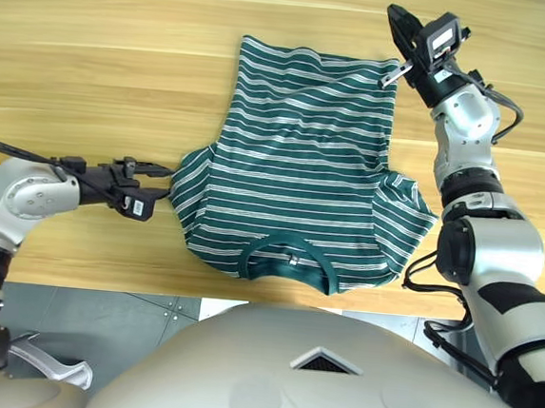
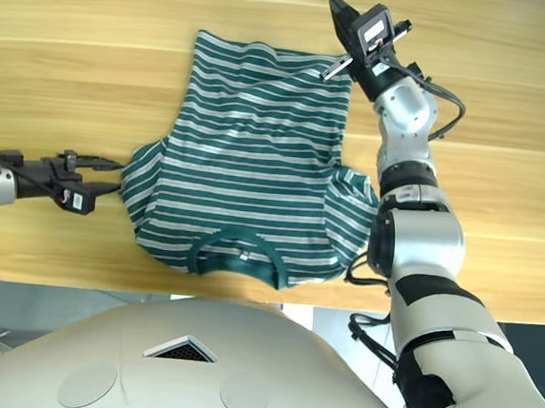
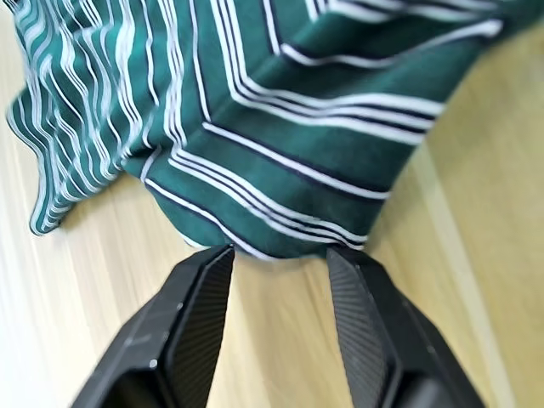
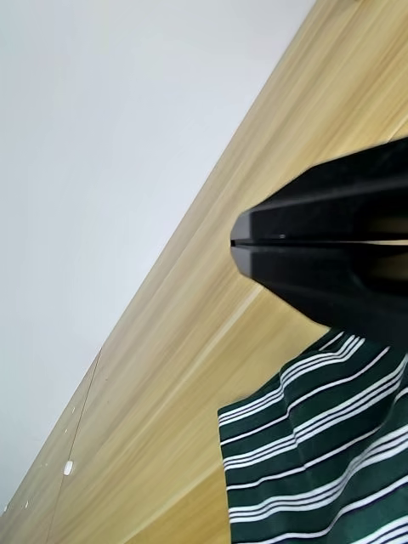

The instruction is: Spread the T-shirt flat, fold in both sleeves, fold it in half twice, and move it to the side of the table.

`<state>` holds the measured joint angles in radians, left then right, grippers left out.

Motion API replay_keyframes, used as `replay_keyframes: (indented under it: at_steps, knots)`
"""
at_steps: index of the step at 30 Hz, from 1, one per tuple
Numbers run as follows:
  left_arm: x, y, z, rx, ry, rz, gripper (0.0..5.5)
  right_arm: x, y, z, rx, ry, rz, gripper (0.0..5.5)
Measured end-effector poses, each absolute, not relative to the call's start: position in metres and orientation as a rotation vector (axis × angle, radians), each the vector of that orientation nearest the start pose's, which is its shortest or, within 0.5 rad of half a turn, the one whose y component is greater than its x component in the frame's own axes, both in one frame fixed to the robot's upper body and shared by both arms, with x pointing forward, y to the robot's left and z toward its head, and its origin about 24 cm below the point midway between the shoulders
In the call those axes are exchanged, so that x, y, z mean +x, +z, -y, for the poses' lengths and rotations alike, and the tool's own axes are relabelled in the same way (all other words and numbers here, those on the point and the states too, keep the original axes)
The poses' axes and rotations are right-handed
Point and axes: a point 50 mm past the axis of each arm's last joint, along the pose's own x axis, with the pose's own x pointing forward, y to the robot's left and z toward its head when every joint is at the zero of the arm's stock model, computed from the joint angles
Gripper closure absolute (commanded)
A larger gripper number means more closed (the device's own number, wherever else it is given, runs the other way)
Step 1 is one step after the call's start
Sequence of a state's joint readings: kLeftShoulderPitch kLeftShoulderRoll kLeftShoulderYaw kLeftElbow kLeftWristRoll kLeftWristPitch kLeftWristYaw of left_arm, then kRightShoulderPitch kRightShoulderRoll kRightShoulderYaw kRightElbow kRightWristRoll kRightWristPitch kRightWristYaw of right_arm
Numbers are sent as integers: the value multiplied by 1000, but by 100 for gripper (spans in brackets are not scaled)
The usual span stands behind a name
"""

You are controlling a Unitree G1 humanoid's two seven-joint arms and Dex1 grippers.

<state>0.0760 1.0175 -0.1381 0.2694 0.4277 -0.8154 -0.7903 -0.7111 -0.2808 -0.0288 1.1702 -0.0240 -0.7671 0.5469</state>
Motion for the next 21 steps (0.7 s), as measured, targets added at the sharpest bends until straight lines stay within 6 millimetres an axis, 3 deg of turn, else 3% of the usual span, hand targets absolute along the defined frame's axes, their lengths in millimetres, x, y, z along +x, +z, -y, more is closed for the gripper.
replay_keyframes:
  at_steps: [10,17,21]
  knots:
    - [180,58,-300,1438,-1284,-346,345,349,68,173,-358,570,219,550]
    - [182,74,-282,1331,-1262,-142,345,349,67,174,-356,568,215,550]
    - [181,71,-282,1325,-1276,-155,345,348,66,174,-356,568,212,550]
